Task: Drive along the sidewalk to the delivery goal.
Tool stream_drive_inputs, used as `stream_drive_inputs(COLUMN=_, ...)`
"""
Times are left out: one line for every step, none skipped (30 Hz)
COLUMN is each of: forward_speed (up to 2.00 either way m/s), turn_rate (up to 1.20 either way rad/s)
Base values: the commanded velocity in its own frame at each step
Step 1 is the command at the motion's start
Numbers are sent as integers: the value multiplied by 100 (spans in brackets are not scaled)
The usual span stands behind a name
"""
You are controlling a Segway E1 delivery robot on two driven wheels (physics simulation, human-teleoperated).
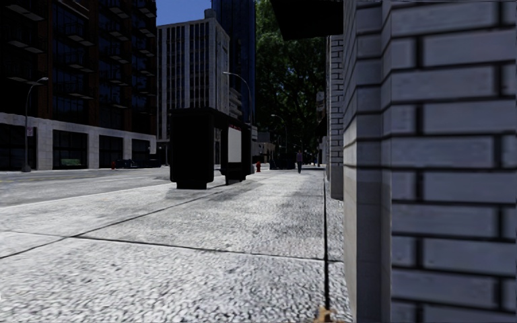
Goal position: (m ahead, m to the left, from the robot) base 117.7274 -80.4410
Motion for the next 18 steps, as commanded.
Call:
stream_drive_inputs(forward_speed=138, turn_rate=56)
stream_drive_inputs(forward_speed=138, turn_rate=56)
stream_drive_inputs(forward_speed=138, turn_rate=56)
stream_drive_inputs(forward_speed=138, turn_rate=56)
stream_drive_inputs(forward_speed=138, turn_rate=56)
stream_drive_inputs(forward_speed=138, turn_rate=47)
stream_drive_inputs(forward_speed=138, turn_rate=47)
stream_drive_inputs(forward_speed=138, turn_rate=0)
stream_drive_inputs(forward_speed=138, turn_rate=0)
stream_drive_inputs(forward_speed=138, turn_rate=0)
stream_drive_inputs(forward_speed=138, turn_rate=0)
stream_drive_inputs(forward_speed=138, turn_rate=0)
stream_drive_inputs(forward_speed=138, turn_rate=0)
stream_drive_inputs(forward_speed=138, turn_rate=0)
stream_drive_inputs(forward_speed=138, turn_rate=0)
stream_drive_inputs(forward_speed=138, turn_rate=0)
stream_drive_inputs(forward_speed=138, turn_rate=0)
stream_drive_inputs(forward_speed=138, turn_rate=0)
